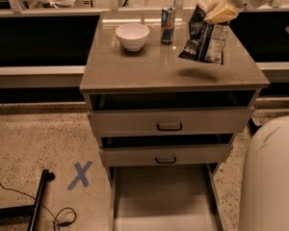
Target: Pick blue chip bag from bottom drawer and place on counter
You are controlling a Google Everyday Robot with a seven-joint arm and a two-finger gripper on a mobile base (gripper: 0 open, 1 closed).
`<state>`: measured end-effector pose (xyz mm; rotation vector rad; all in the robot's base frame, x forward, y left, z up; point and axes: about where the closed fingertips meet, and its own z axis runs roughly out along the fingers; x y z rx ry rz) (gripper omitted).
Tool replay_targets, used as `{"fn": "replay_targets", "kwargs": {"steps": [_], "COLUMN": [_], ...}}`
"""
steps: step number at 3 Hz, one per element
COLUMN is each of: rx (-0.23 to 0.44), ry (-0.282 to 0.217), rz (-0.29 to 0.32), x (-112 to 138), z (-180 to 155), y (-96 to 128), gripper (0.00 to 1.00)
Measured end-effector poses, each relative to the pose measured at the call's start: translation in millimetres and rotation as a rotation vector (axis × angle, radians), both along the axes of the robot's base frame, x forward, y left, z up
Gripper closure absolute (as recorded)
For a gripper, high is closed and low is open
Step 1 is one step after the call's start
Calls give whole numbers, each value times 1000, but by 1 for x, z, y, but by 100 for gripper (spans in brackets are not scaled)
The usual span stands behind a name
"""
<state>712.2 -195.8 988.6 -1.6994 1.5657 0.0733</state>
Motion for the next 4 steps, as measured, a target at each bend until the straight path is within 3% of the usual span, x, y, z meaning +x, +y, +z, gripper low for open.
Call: {"fn": "replay_targets", "kwargs": {"steps": [1,4], "rx": [21,37], "ry": [-51,-67], "rz": [-22,-25], "x": [7,21], "z": [17,12], "y": [-5,5], "gripper": [73,0]}}
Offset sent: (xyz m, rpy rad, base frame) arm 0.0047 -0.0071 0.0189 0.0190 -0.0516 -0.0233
